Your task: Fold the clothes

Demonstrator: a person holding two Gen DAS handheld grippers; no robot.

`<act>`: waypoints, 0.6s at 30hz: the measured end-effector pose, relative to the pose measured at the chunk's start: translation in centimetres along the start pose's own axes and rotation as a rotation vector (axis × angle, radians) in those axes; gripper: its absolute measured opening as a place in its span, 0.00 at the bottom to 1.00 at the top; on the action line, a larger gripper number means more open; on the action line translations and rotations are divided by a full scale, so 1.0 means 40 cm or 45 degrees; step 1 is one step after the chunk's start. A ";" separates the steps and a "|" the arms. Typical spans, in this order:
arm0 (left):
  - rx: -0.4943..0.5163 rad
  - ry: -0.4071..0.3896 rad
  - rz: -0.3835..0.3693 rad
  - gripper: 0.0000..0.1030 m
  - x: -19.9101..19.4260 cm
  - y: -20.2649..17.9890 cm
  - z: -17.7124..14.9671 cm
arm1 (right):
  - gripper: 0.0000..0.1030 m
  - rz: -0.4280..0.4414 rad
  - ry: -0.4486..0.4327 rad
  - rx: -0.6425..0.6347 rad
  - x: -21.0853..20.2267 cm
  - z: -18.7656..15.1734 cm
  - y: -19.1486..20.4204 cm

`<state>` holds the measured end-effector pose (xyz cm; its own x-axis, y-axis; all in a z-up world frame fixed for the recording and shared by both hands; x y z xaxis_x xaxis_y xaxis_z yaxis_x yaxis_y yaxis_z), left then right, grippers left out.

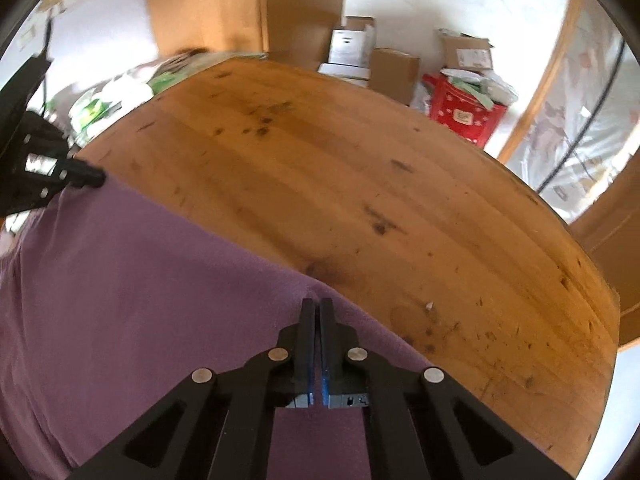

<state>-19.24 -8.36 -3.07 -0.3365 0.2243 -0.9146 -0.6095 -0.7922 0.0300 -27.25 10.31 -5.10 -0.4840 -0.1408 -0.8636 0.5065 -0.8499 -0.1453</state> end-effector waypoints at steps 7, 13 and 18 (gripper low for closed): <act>-0.084 -0.033 0.037 0.01 -0.002 0.043 -0.003 | 0.02 -0.052 -0.011 -0.004 0.022 0.032 0.007; -0.140 -0.076 -0.008 0.04 -0.019 0.022 -0.010 | 0.07 -0.083 -0.065 0.084 -0.041 0.024 -0.050; -0.159 -0.143 -0.037 0.04 -0.070 -0.024 0.006 | 0.17 -0.151 -0.148 0.224 -0.170 -0.066 -0.160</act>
<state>-17.86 -8.09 -0.44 -0.4022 0.3049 -0.8633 -0.5288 -0.8471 -0.0528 -25.31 18.06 0.42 -0.6168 -0.0834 -0.7827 0.3140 -0.9379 -0.1475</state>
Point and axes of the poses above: each gripper's, at about its wrist camera, not at the fingertips, and x roughly the way its jaws point, y to its left, z to its top, the point moved 6 cm from there along x, roughly the way its jaws point, and after that the axes turned 7 degrees about -z, right-handed, at the moved point
